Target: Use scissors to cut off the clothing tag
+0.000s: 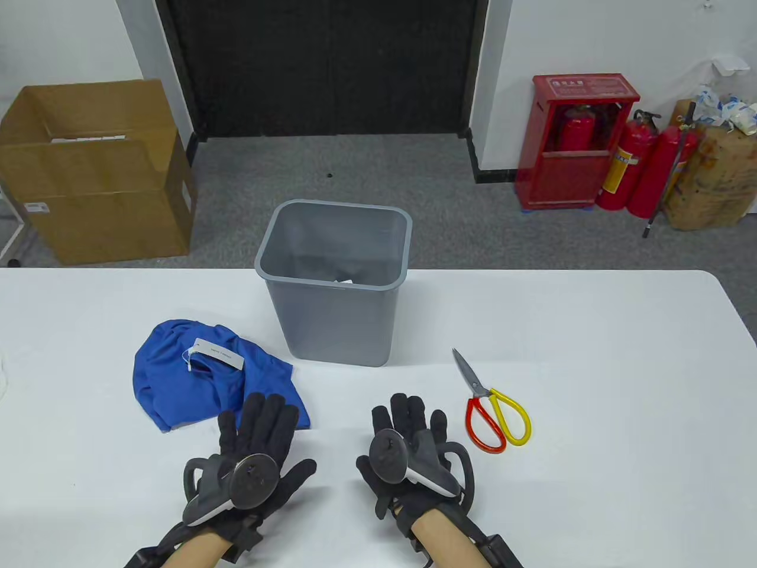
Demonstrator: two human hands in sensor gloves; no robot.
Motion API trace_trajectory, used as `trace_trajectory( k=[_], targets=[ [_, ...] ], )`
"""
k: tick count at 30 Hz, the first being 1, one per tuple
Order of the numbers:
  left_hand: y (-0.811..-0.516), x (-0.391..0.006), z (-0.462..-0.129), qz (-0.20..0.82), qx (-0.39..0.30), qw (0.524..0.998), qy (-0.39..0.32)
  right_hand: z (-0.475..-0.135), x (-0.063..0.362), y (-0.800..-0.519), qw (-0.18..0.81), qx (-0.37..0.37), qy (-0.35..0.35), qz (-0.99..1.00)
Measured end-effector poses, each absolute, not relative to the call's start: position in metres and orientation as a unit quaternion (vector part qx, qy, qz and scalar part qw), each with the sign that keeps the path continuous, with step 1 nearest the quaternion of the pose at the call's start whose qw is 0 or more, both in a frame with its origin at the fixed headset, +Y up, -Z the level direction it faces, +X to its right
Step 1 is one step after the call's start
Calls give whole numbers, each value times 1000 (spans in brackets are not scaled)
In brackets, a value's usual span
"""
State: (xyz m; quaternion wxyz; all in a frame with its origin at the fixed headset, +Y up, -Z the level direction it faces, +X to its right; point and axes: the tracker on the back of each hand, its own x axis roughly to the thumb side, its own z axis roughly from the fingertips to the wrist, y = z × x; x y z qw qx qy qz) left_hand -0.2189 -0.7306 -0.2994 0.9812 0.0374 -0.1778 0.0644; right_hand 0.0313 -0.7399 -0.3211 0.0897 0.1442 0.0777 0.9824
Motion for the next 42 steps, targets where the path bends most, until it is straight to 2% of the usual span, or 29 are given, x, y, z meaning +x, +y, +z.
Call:
trace_trajectory(
  k=[9, 13, 20, 24, 29, 35, 38, 42],
  targets=[
    [-730, -220, -299, 64, 44, 981, -176, -321, 34, -739, 98, 146, 74, 982],
    [-720, -232, -304, 70, 60, 984, -150, -321, 35, -739, 103, 148, 70, 981],
    [-690, -306, -318, 117, 109, 987, -23, -322, 41, -736, 104, 149, 68, 981],
    [-683, -353, -333, 137, 103, 984, 45, -323, 45, -735, 106, 150, 66, 981],
    [-698, -392, -362, 141, 18, 983, 120, -326, 47, -737, 110, 150, 74, 980],
    [-726, -403, -394, 194, -100, 964, 152, -325, 47, -738, 111, 156, 81, 978],
    [-740, -393, -402, 250, -105, 951, 150, -324, 45, -738, 101, 155, 83, 979],
    [-755, -373, -412, 254, -107, 947, 165, -324, 44, -739, 104, 157, 83, 979]
  ],
)
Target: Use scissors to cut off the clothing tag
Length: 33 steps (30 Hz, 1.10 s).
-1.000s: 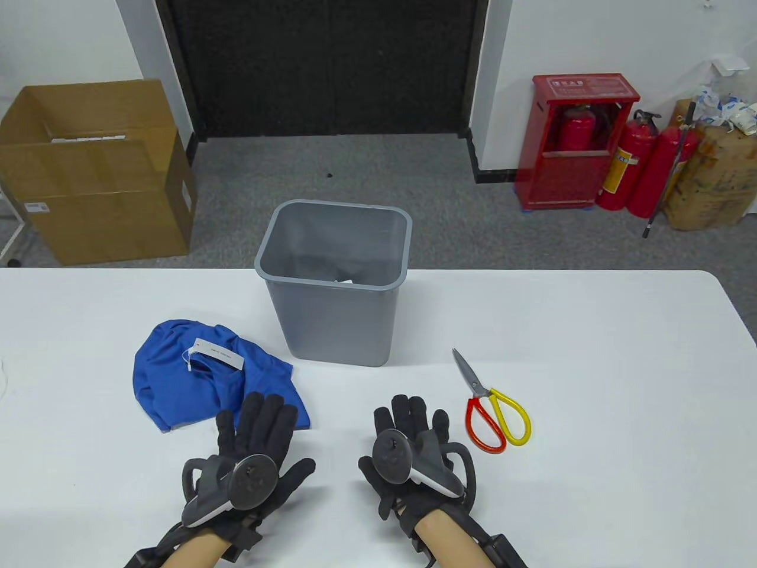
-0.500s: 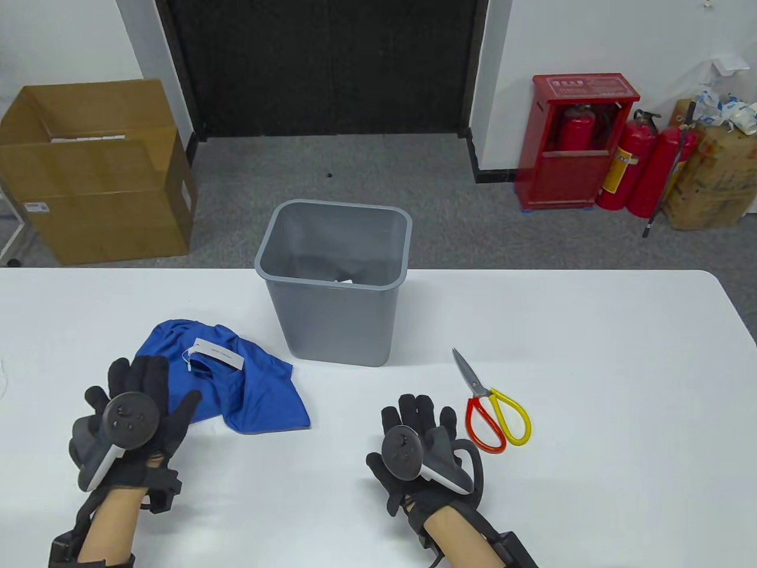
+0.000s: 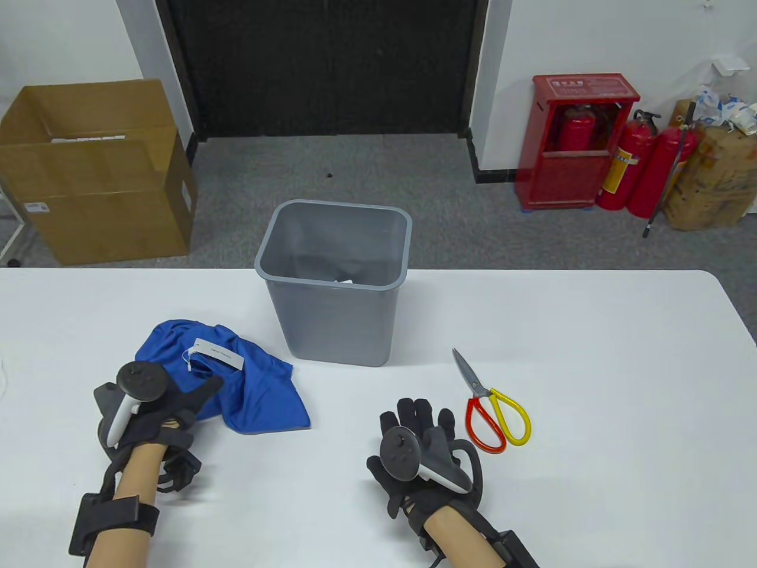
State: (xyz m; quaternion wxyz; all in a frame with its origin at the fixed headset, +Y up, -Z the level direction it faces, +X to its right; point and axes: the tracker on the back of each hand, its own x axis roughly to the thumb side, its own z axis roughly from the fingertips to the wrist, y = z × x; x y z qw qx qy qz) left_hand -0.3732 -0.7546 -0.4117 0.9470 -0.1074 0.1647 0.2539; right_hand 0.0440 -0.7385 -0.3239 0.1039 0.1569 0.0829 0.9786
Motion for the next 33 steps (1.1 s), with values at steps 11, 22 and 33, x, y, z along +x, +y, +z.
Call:
trace_trajectory(
  k=[11, 22, 33],
  targets=[
    [-786, -370, -431, 188, -135, 944, 237, -323, 44, -738, 107, 157, 91, 978],
    [-762, -374, -426, 158, -27, 962, 220, -325, 43, -741, 102, 154, 101, 978],
    [-710, -390, -411, 271, -5, 947, 171, -325, 45, -738, 110, 151, 91, 978]
  ],
)
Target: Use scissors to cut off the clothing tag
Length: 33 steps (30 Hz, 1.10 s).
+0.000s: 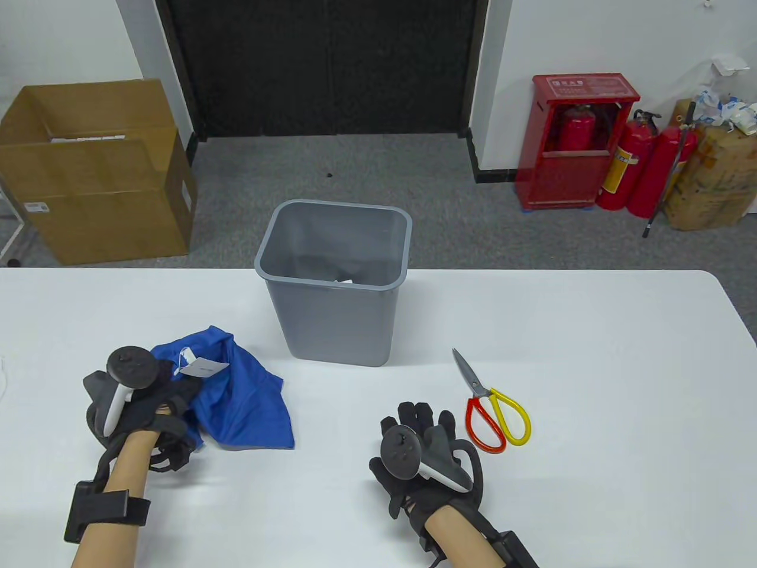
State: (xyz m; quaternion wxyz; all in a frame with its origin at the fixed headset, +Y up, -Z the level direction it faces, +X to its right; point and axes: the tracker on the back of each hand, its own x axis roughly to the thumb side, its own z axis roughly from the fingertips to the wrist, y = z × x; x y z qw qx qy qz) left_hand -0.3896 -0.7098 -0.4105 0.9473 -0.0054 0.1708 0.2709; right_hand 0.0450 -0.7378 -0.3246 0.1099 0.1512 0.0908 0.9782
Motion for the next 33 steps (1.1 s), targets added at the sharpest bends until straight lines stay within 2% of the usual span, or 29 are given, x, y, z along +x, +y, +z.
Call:
trace_trajectory(
  k=[3, 11, 15, 17, 21, 25, 29, 33],
  targets=[
    [-696, -383, -400, 302, 23, 942, 145, -326, 47, -737, 116, 150, 77, 979],
    [-640, -348, -364, 261, 92, 958, 71, -335, 71, -726, 139, 118, 36, 983],
    [-630, -344, -358, 260, 106, 958, 52, -345, 110, -711, 149, 53, -19, 987],
    [-629, -343, -357, 269, 105, 956, 46, -348, 136, -706, 147, -7, -51, 988],
    [-627, -338, -355, 265, 112, 957, 36, -354, 175, -708, 137, -82, -74, 984],
    [-622, -330, -353, 262, 118, 958, 20, -365, 182, -725, 114, -119, -8, 986],
    [-617, -324, -349, 257, 123, 958, 9, -380, 179, -740, 95, -140, 17, 986],
    [-614, -323, -347, 257, 127, 958, 7, -399, 180, -748, 72, -185, 95, 975]
  ],
)
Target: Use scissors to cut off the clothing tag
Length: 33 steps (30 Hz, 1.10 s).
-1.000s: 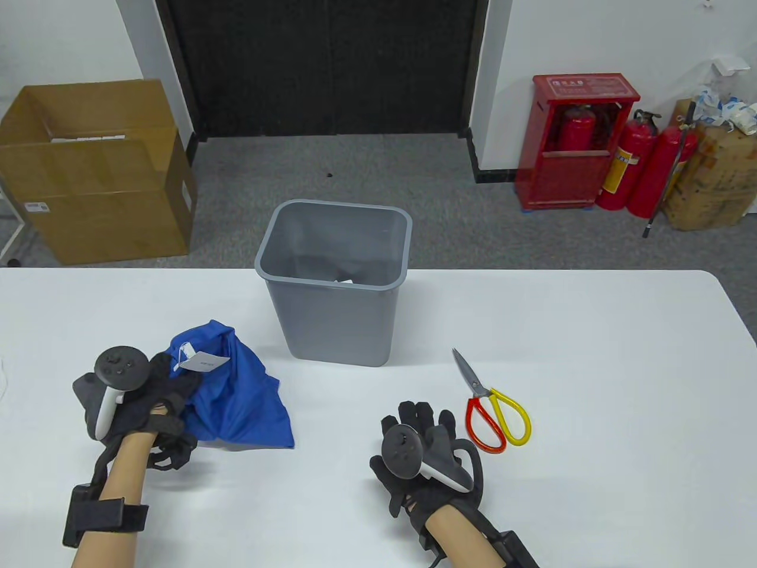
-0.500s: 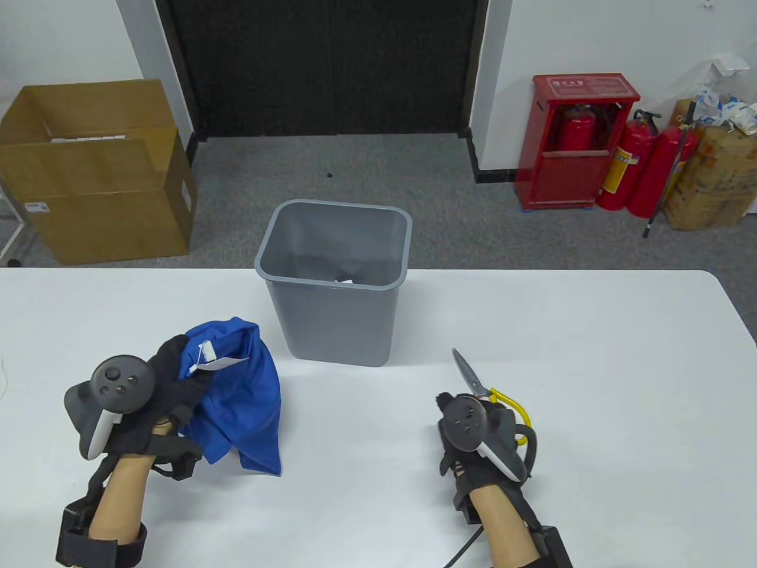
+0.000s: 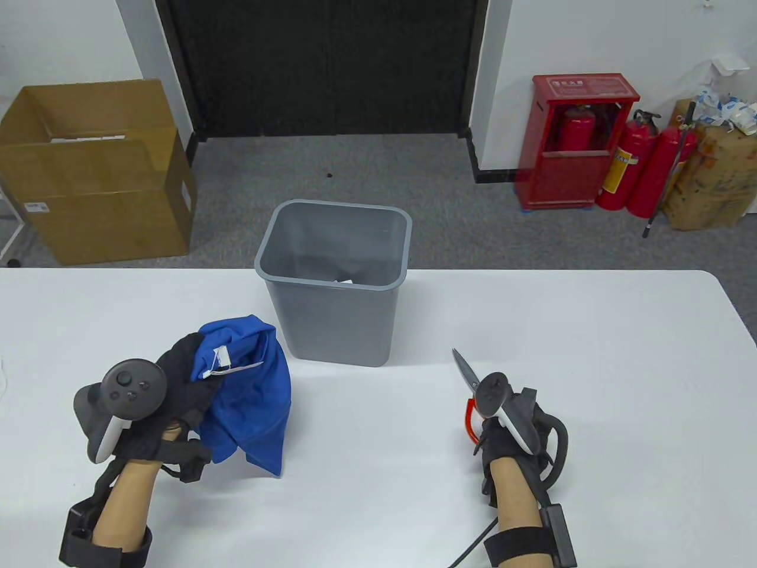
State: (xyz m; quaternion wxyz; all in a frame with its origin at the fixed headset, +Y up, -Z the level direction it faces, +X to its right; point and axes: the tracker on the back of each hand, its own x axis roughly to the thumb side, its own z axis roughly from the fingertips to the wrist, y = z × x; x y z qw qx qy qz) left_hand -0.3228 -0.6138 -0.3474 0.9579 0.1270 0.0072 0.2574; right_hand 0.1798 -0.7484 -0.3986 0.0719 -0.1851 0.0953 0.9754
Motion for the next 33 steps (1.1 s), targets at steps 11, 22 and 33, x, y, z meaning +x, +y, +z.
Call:
trace_trajectory(
  k=[11, 22, 33],
  targets=[
    [-610, -325, -345, 268, 130, 955, 2, -429, 165, -765, 14, -239, 149, 960],
    [-609, -327, -345, 268, 131, 954, 2, -431, 165, -763, -14, -175, 158, 972],
    [-611, -326, -347, 262, 129, 956, -2, -405, 183, -731, 188, -136, 12, 973]
  ],
)
